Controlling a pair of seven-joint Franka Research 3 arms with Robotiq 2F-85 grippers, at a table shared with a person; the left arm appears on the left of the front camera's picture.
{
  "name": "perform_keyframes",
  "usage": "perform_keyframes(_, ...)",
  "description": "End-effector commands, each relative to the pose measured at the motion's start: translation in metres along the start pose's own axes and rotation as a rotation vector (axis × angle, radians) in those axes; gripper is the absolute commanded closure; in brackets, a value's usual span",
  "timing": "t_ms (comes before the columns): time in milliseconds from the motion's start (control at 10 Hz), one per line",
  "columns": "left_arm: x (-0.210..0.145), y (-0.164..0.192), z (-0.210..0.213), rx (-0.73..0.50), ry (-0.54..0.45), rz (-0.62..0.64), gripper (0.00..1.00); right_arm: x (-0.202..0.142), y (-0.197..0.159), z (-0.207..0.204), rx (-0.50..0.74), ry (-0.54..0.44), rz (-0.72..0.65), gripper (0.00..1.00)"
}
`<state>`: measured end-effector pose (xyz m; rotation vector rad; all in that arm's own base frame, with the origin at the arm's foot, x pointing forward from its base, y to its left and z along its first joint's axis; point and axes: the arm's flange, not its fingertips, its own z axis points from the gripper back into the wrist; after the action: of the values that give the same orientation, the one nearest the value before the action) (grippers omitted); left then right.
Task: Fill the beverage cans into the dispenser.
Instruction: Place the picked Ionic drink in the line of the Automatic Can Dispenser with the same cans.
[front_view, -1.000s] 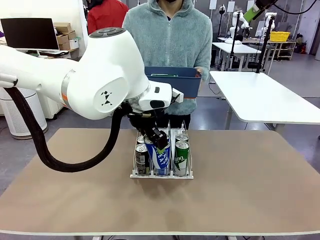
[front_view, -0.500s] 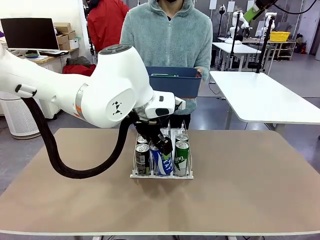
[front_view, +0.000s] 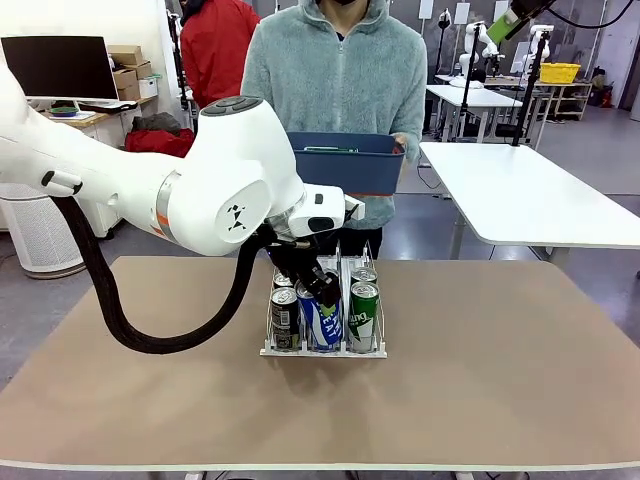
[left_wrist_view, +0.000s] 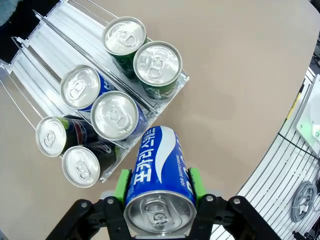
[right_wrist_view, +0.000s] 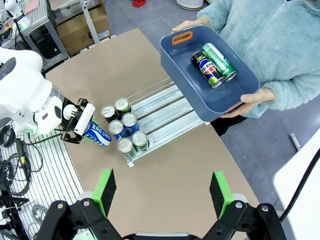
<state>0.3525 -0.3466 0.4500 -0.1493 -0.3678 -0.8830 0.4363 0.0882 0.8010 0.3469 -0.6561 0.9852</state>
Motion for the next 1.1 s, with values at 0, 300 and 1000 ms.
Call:
perform_keyframes(0, 0.010, 0.012, -0.004, 0.028, -0.027, 0.000, 0.43, 0.000, 0.001, 0.000, 0.001, 0.001, -0.008, 0.00)
perform_keyframes(300, 0.017, 0.030, -0.013, 0.031, -0.024, 0.018, 0.43, 0.000, 0.001, 0.000, 0.001, 0.001, -0.008, 0.00)
perform_keyframes(1000, 0.034, 0.058, -0.029, 0.044, -0.006, 0.018, 0.43, 0.000, 0.001, 0.000, 0.001, 0.001, -0.008, 0.00)
